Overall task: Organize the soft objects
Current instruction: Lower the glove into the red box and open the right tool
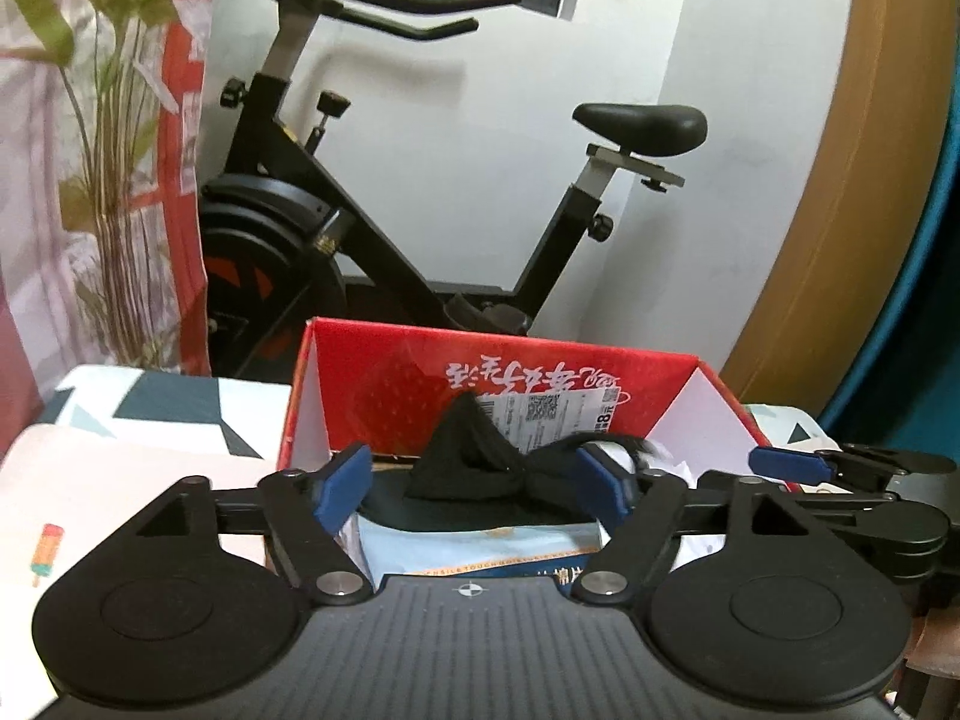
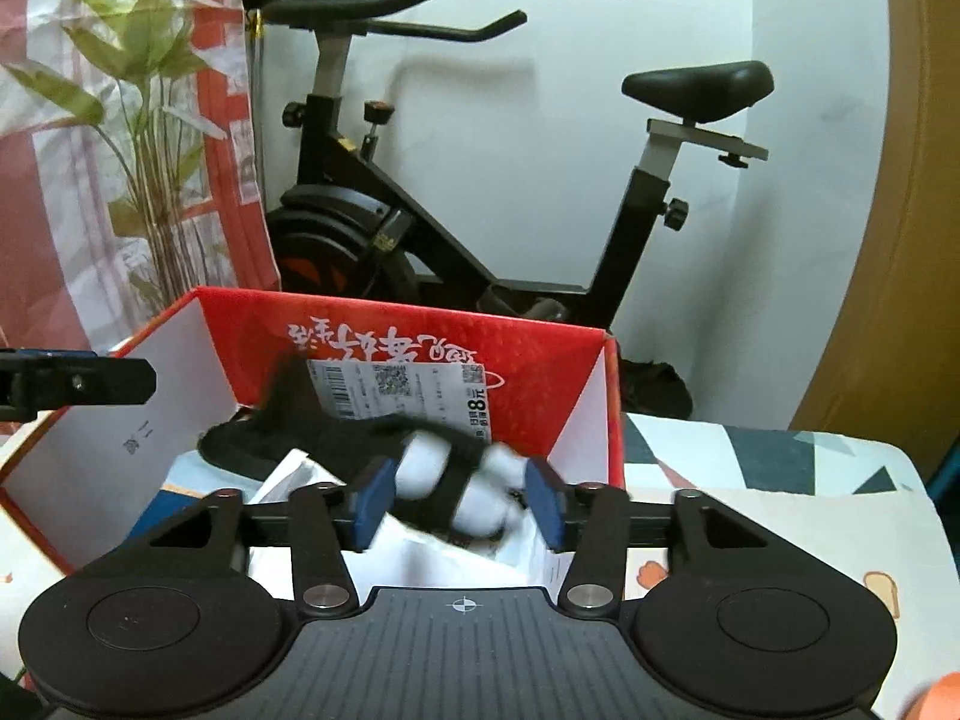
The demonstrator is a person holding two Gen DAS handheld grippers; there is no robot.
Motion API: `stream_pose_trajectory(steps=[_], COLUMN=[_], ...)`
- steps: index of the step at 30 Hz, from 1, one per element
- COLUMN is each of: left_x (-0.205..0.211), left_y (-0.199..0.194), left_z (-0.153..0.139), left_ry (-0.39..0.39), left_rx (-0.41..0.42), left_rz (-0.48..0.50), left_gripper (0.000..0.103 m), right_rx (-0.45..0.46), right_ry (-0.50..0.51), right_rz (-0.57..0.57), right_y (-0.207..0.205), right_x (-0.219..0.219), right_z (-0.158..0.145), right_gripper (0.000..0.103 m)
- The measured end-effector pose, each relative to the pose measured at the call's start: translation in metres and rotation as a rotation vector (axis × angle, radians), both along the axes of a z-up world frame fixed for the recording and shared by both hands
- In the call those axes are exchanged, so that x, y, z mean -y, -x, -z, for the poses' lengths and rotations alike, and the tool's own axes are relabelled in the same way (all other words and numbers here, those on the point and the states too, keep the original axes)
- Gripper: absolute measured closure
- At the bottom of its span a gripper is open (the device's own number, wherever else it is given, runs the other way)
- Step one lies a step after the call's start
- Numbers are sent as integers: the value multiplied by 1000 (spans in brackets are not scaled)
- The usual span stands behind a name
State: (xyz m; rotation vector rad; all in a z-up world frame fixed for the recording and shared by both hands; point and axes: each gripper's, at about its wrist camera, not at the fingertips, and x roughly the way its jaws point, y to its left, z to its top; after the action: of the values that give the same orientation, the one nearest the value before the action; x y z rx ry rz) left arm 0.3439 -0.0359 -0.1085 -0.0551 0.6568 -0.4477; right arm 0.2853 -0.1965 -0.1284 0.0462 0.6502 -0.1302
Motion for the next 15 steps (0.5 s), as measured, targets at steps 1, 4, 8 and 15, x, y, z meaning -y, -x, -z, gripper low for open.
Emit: stream_pose_trajectory(steps=[1, 4, 8, 15], left_x=[-1, -6, -15, -41], left_y=[4, 18, 35, 68], left_z=[-2, -9, -13, -9], left_ry=[-5, -17, -32, -73], left_rx=[8, 30, 29, 13], left_rz=[0, -5, -23, -65], left_gripper=[15, 5, 0, 0], right_rx=[10, 37, 67, 137], right_ry=[-10, -32, -52, -68], right_rz=[-4, -1, -12, -12], right_y=[5, 20, 41, 78], right_x=[-1, -5, -12, -24], right_z=[-2, -6, -10, -18], right_gripper=[43, 28, 11, 1])
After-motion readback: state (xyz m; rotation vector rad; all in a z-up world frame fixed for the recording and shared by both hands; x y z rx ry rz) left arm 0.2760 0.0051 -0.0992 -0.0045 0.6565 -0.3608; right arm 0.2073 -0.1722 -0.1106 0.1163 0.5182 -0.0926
